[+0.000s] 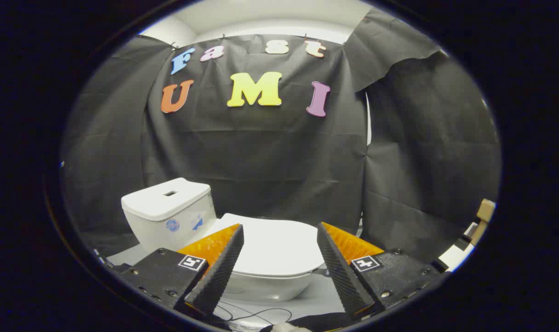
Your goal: Open the toilet lid.
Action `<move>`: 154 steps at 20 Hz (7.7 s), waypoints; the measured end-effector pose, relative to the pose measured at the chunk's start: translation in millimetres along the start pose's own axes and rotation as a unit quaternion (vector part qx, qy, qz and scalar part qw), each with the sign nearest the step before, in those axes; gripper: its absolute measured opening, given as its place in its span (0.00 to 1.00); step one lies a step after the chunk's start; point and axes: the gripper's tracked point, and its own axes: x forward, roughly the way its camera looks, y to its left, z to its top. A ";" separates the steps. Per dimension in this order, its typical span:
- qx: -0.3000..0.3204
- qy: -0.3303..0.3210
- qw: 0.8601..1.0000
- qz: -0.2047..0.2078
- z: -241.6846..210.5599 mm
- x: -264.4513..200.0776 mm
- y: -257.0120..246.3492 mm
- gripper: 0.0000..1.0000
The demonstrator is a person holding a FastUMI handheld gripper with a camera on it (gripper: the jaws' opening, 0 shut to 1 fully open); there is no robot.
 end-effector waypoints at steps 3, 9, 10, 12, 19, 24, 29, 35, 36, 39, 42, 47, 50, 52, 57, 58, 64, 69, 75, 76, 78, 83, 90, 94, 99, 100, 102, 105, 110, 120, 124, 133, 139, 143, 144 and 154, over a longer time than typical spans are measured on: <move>0.013 -0.002 1.000 -0.006 4.0 0.1 -4.7 1.00; 0.025 -0.004 0.999 -0.020 12.4 7.0 -20.6 1.00; 0.026 -0.003 0.999 -0.023 12.7 8.2 -23.4 1.00; 0.031 -0.003 0.999 -0.029 14.4 9.7 -30.7 1.00; 0.024 0.001 1.000 -0.013 13.4 23.2 -26.7 1.00; 0.038 0.014 0.999 0.019 12.5 60.7 -31.3 1.00; 0.072 0.031 0.997 0.014 -1.5 105.9 -61.5 1.00; 0.139 0.081 0.987 0.016 -46.2 150.2 -103.4 0.99; 0.155 0.092 0.984 0.013 -57.7 156.0 -111.7 0.99; 0.203 0.131 0.970 0.005 -99.8 172.5 -132.1 0.99; 0.261 0.167 0.951 0.003 -132.3 177.7 -141.6 0.99; 0.368 0.210 0.906 0.011 -174.0 178.7 -137.6 1.00; 0.398 0.225 0.890 0.006 -197.3 176.5 -140.1 0.99; 0.425 0.230 0.875 0.013 -202.8 176.0 -137.2 0.98; 0.484 0.252 0.838 0.025 -218.8 171.1 -130.4 0.89; 0.496 0.253 0.830 0.026 -220.8 173.1 -128.4 0.87; 0.519 0.268 0.810 0.048 -227.7 172.0 -114.8 0.53; 0.517 0.267 0.811 0.059 -226.8 172.2 -117.4 0.32; 0.548 0.251 0.794 0.083 -224.0 172.2 -118.6 0.11; 0.545 0.249 0.796 0.082 -221.7 171.7 -119.3 0.10; 0.548 0.249 0.794 0.083 -219.4 171.4 -119.7 0.08; 0.563 0.249 0.784 0.074 -216.3 173.9 -116.0 0.08; 0.569 0.229 0.786 0.073 -191.3 170.9 -117.2 0.04; 0.555 0.228 0.798 0.062 -183.1 169.3 -112.9 0.04; 0.539 0.213 0.813 0.062 -158.3 168.1 -107.9 0.04; 0.537 0.211 0.815 0.060 -155.4 167.4 -107.3 0.04; 0.531 0.210 0.819 0.055 -151.0 165.5 -104.5 0.04; 0.515 0.208 0.830 0.048 -140.9 162.6 -100.2 0.04; 0.493 0.194 0.847 0.045 -116.1 157.3 -93.0 0.04; 0.455 0.166 0.874 0.044 -74.1 148.1 -71.9 0.04; 0.428 0.153 0.890 0.042 -55.0 145.1 -60.8 0.04; 0.381 0.132 0.915 0.030 -25.1 140.5 -40.9 0.04; 0.345 0.118 0.931 0.025 -7.9 138.1 -24.9 0.04; 0.321 0.107 0.940 0.027 7.6 136.6 -10.5 0.04; 0.313 0.106 0.944 0.024 9.7 135.8 -8.1 0.04; 0.260 0.083 0.962 0.015 39.6 134.8 27.6 0.04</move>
